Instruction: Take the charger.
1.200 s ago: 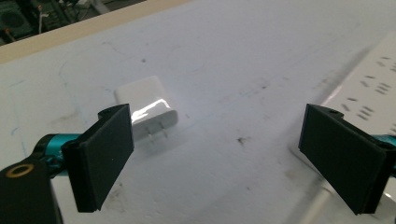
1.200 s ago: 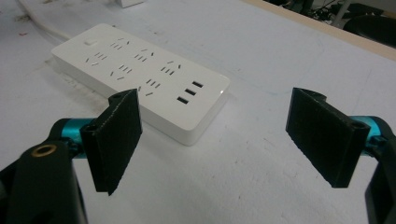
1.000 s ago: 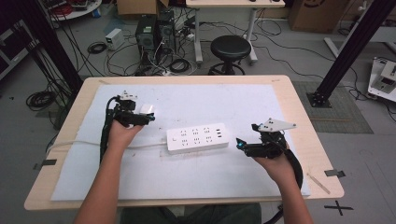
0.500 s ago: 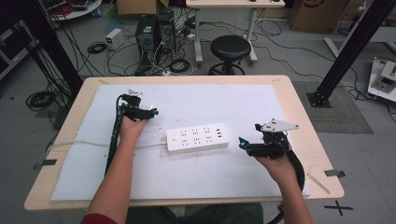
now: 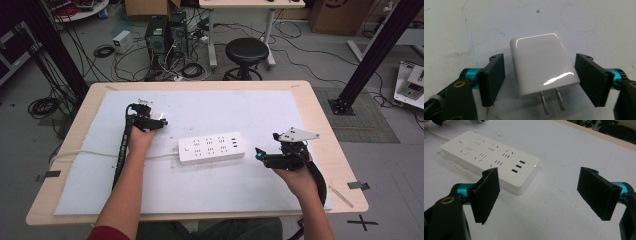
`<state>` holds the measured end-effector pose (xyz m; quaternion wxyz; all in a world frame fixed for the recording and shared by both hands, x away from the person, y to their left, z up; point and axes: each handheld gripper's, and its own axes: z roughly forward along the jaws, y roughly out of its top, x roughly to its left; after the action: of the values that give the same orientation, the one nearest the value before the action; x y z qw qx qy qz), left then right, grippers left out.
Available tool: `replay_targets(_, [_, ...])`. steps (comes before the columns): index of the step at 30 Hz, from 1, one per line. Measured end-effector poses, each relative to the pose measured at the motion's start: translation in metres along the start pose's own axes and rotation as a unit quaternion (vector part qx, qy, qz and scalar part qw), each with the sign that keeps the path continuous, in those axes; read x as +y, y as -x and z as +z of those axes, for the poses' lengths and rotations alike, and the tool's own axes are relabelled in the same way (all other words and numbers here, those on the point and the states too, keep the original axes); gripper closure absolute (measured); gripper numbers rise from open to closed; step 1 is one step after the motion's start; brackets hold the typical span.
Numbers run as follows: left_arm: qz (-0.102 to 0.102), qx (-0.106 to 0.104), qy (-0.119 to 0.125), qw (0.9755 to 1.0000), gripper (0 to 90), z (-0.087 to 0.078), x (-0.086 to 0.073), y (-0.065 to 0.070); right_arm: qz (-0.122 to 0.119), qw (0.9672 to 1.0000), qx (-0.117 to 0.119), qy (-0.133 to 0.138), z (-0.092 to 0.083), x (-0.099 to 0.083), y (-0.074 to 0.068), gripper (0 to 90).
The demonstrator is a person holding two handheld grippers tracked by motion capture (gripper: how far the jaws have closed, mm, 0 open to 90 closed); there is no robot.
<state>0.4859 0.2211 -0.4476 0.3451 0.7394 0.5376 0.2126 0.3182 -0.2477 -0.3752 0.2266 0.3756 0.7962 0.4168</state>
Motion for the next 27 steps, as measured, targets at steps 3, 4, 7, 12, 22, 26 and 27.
replay_targets(3, [0.002, 0.003, -0.001, 1.0000, 29.1, 0.000, 0.000, 0.001, 0.000, 1.0000, -0.002, 0.000, -0.001, -0.002, 0.000, 18.7])
replay_targets(4, [0.003, 0.005, -0.001, 1.0000, 29.7, 0.000, 0.000, 0.001, 0.002, 1.0000, -0.002, 0.000, -0.001, -0.002, 0.000, 18.6])
replay_targets(7, [0.009, 0.007, 0.000, 0.9999, 30.4, 0.001, 0.000, 0.002, 0.002, 1.0000, -0.003, -0.001, 0.000, -0.002, 0.000, 18.7])
replay_targets(12, [0.015, 0.010, 0.002, 0.9998, 35.6, 0.002, 0.000, 0.004, 0.001, 1.0000, -0.004, -0.005, -0.001, -0.003, -0.002, 18.7])
replay_targets(22, [0.038, 0.000, -0.002, 0.9993, 42.5, -0.003, 0.001, 0.006, 0.000, 1.0000, -0.003, -0.008, 0.001, -0.002, -0.003, 18.7])
replay_targets(26, [0.037, -0.012, 0.007, 0.9992, 42.5, -0.011, 0.003, 0.007, 0.000, 1.0000, 0.000, -0.005, 0.001, 0.001, -0.003, 18.7])
replay_targets(27, [0.040, -0.017, 0.009, 0.9990, 42.5, -0.016, 0.004, 0.009, 0.000, 1.0000, 0.000, -0.005, 0.001, 0.001, -0.003, 18.7])
